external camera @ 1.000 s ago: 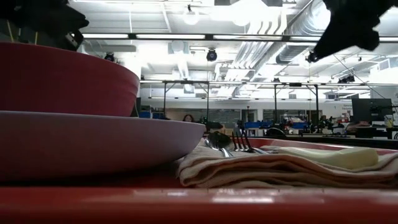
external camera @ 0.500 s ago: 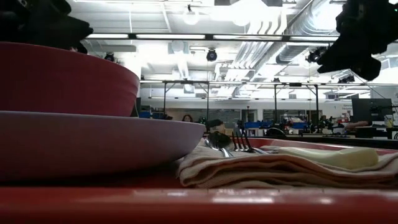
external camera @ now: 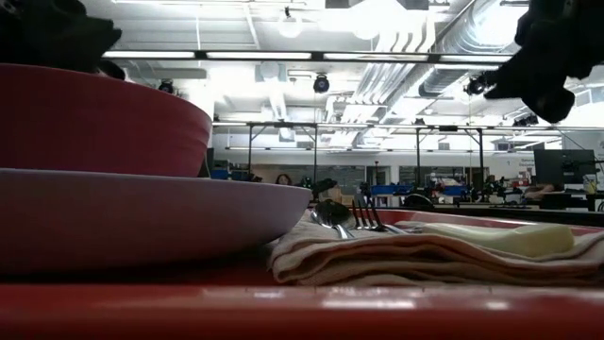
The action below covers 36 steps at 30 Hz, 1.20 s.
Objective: Set up tray
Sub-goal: Return to Home Position
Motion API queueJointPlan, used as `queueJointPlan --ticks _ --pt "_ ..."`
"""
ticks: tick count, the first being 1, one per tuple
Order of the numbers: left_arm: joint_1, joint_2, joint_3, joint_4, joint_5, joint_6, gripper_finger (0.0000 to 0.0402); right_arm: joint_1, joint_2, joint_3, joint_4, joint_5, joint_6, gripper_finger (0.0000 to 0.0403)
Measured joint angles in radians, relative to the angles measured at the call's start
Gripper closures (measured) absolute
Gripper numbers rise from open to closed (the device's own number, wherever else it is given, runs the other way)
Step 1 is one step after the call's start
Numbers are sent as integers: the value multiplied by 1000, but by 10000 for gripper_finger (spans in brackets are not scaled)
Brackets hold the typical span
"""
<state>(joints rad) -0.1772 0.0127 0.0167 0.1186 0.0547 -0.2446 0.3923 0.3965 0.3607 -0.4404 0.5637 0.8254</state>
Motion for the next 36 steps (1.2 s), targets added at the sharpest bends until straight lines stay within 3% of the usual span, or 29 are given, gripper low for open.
queueJointPlan --ticks 6,13,29,36 --pt "0 -5 -1 -6 41 31 323 0 -5 0 114 -100 -130 324" --pt "0 -6 -2 -23 59 72 323 0 -4 0 128 -102 -223 324" --pt "0 -6 -4 -58 9 67 323 0 -3 0 121 -59 -229 324" --pt "0 -6 -5 -55 9 68 323 0 -7 0 286 -174 -349 324"
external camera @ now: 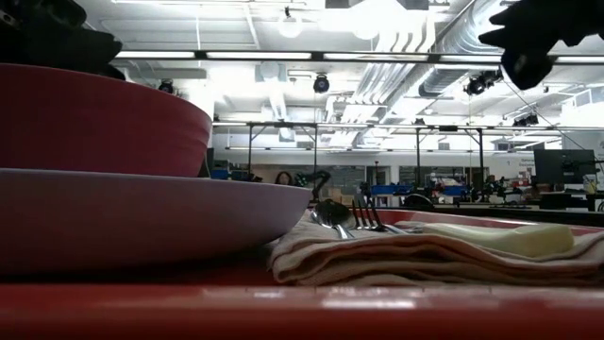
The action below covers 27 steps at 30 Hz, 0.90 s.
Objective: Set up tray
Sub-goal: Return to Home Position
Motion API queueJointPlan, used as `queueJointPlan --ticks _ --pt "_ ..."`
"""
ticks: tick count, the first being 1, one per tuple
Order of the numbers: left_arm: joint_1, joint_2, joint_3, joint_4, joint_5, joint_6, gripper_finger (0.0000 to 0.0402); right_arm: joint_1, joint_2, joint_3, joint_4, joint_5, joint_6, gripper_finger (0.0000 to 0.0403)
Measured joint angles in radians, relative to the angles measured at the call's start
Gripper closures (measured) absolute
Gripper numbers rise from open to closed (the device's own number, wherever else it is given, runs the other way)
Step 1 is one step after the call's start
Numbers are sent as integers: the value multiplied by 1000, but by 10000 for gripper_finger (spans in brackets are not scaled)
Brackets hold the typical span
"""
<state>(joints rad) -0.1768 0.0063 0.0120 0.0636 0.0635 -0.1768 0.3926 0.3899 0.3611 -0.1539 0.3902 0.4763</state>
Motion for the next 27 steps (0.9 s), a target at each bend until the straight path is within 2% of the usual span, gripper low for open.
queueJointPlan --ticks 4,12,17,27 --pt "0 0 0 2 4 0 323 0 -27 0 10 -13 -34 324" --pt "0 0 0 9 33 0 323 0 -161 0 11 -17 -107 324" --pt "0 0 -1 9 34 0 323 0 -207 -21 -45 -13 -63 324" --pt "0 0 -1 20 34 -11 323 0 -310 -352 350 -78 -8 324"
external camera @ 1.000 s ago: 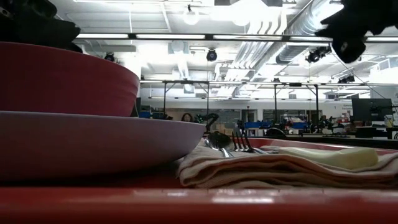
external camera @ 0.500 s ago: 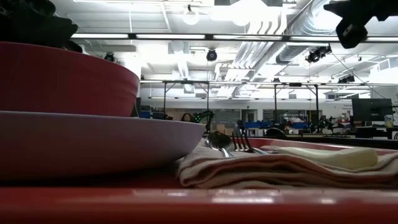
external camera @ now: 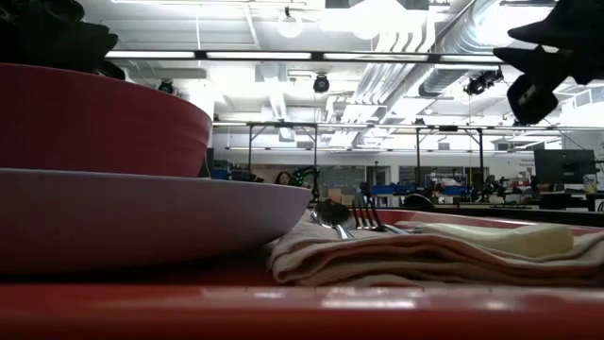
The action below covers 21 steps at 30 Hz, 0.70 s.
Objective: Set up tray
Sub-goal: Return to Home Position
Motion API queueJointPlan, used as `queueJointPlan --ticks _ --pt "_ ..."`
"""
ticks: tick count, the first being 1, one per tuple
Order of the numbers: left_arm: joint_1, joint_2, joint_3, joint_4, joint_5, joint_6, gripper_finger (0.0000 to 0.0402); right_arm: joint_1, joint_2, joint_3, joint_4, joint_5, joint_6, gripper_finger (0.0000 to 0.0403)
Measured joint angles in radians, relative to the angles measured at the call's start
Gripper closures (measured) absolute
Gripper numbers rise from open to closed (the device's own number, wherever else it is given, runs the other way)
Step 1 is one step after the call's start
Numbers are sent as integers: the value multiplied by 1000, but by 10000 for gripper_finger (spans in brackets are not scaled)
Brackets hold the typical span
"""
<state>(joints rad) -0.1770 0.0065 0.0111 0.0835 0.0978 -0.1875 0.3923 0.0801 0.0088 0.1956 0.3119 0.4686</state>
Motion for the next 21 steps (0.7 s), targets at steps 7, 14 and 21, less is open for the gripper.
queueJointPlan --ticks 7,14,21 --pt "0 0 4 -7 22 28 323 -1 -42 28 -110 -34 -68 324" --pt "0 0 4 -24 24 77 323 -1 -69 26 -200 -40 -49 324" --pt "0 0 4 -19 -13 79 323 -1 -69 26 -197 -17 -56 324"
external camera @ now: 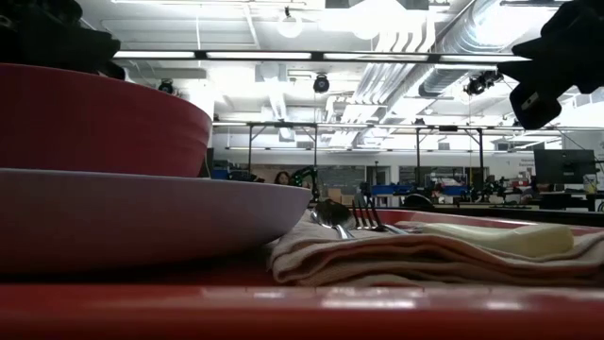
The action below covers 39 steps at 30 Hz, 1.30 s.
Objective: Set up tray
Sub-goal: Return to Home Position
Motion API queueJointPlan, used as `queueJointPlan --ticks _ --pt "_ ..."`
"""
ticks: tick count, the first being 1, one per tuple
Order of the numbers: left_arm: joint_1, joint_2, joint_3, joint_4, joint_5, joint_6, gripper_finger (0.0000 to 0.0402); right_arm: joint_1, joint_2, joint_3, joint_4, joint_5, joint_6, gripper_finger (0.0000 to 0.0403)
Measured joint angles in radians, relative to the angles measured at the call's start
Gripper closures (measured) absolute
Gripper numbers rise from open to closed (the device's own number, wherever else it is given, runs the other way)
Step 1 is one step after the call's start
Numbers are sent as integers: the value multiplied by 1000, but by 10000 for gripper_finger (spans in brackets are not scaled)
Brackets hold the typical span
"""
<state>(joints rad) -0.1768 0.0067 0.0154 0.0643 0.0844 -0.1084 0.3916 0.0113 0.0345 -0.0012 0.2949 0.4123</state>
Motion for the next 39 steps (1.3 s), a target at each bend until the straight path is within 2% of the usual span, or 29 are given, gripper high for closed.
queueJointPlan --ticks 9,39 --pt "0 0 0 11 0 0 323 0 1 0 -1 -12 59 324" --pt "0 0 0 -15 2 -1 323 0 2 0 -1 -14 59 324"
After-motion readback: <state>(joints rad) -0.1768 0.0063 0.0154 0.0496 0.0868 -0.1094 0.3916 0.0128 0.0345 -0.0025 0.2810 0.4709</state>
